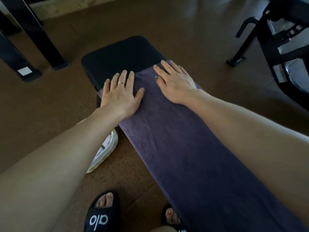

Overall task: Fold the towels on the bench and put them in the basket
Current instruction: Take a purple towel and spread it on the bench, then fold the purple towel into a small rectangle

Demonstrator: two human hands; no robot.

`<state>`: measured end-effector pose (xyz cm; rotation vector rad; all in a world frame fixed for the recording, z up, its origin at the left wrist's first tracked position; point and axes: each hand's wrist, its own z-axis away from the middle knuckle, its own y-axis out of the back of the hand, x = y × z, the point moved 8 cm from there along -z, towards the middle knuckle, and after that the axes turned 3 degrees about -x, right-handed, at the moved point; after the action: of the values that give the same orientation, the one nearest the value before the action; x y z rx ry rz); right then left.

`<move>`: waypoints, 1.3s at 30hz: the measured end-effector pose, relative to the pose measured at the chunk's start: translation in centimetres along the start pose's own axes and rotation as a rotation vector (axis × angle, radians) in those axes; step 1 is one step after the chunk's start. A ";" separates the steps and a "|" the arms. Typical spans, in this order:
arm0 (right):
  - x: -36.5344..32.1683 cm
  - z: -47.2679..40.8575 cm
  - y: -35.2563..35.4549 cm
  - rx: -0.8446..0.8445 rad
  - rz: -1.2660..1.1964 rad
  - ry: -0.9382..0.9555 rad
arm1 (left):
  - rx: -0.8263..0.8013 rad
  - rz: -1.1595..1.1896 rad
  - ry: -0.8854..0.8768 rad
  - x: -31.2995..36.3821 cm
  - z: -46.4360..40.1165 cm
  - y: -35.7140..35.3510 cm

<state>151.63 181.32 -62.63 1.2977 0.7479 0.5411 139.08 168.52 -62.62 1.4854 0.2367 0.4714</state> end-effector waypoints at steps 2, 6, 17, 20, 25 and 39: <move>0.5 -0.4 0.0 -0.028 0.004 -0.017 | 0.018 0.029 0.044 -1.0 0.1 0.0; 1.4 -1.3 1.1 0.037 0.079 -0.041 | 0.137 0.036 0.147 -2.4 0.7 1.6; -2.3 -2.3 3.2 0.095 0.159 0.187 | 0.000 0.208 0.098 -1.6 -0.8 3.7; -3.3 -2.2 3.7 0.077 0.184 0.239 | 0.067 0.340 -0.157 0.7 0.3 4.9; -3.7 -0.7 5.7 0.073 0.204 0.219 | 0.101 0.442 -0.270 2.4 2.6 8.0; 6.7 19.6 12.9 0.107 0.510 -0.204 | -0.171 0.193 -0.676 16.0 17.6 12.3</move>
<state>171.50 176.06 -49.43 1.6262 0.2728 0.7680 158.96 160.02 -46.84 1.4225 -0.4718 0.1162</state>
